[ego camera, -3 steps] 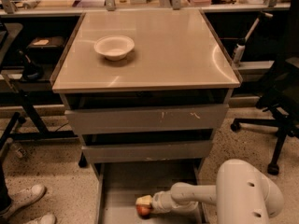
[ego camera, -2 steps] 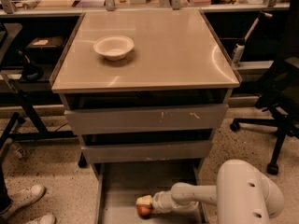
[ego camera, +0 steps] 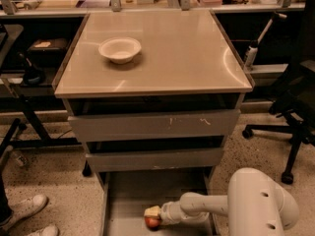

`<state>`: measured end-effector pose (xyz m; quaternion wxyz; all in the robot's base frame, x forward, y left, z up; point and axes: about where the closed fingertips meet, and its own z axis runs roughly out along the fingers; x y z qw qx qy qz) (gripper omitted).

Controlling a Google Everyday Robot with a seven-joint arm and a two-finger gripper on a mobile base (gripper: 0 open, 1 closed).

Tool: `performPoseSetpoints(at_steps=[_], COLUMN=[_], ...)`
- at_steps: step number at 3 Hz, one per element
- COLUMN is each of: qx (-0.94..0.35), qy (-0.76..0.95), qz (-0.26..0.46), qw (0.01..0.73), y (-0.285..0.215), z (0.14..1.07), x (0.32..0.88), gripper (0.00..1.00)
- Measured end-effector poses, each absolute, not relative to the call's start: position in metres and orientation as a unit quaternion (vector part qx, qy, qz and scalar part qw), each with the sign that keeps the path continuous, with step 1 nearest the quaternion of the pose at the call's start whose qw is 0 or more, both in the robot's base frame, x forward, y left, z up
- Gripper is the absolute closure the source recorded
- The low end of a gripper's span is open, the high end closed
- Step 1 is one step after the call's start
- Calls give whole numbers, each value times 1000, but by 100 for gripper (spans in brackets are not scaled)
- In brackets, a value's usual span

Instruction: Place apple into bottom drawer

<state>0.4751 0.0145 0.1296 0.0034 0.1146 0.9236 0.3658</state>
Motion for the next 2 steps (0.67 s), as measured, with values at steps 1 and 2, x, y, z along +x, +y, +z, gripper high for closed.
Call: performPoseSetpoints(at_steps=[1,2], qx=[115,115], qy=[924,924], qz=[366,366], qw=[3,3], y=[14,15], z=[130,130], x=[475,475], gripper=[12,0])
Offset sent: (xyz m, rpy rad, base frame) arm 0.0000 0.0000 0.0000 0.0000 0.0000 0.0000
